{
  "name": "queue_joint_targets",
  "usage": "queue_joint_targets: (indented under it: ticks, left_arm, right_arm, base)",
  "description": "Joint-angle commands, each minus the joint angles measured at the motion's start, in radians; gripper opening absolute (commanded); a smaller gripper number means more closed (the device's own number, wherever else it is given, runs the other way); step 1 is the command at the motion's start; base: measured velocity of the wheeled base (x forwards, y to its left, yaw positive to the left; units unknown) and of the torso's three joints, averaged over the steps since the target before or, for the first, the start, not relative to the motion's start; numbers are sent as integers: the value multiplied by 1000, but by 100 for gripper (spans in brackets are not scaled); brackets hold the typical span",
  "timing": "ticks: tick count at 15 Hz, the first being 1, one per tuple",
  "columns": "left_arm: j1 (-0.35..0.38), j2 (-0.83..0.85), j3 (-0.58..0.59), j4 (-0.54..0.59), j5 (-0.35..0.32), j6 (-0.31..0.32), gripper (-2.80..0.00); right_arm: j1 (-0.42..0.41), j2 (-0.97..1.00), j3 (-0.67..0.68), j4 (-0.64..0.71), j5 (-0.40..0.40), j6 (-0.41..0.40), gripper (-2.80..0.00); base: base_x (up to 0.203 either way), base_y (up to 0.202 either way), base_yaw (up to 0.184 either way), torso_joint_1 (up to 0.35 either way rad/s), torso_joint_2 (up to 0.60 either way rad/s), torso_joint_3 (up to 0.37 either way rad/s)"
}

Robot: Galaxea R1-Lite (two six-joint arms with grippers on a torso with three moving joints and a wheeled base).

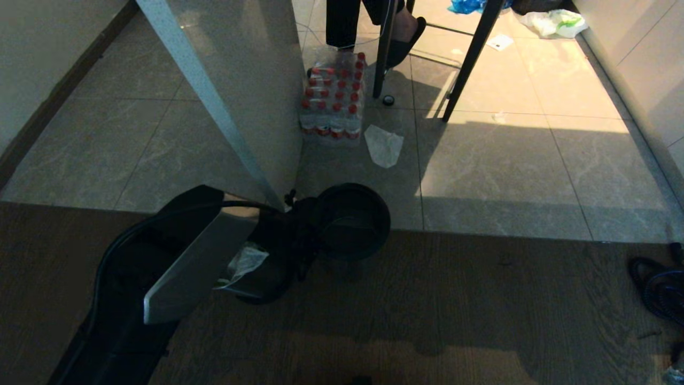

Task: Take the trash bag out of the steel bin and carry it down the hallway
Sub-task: Pick up the trash bag

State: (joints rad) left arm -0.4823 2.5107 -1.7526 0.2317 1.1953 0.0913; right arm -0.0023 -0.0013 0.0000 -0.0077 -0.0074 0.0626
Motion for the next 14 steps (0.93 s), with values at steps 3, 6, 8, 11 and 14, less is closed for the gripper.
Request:
queue_joint_targets:
  ticks: [3, 6, 8, 11, 14]
  left_arm:
    - [-1, -51, 19, 2, 6, -5, 0]
    - [-2, -67, 36, 2, 6, -24, 0]
    - [-2, -82, 39, 1, 6, -28, 0]
    - [-1, -98, 50, 0, 6, -30, 0]
    - [4, -119, 83, 0, 7, -36, 0]
  right_arm:
    - [0, 0, 0, 1, 0, 0, -280]
    - [-1, 0, 0, 0, 0, 0, -280]
    - [-1, 0, 0, 0, 0, 0, -280]
    - [0, 0, 0, 1, 0, 0, -280]
    - [0, 0, 0, 0, 0, 0, -280]
  base:
    - [0, 0, 0, 0, 0, 0]
    - [0, 0, 0, 0, 0, 0]
    - [0, 0, 0, 0, 0, 0]
    - [0, 0, 0, 0, 0, 0]
    - [0, 0, 0, 0, 0, 0]
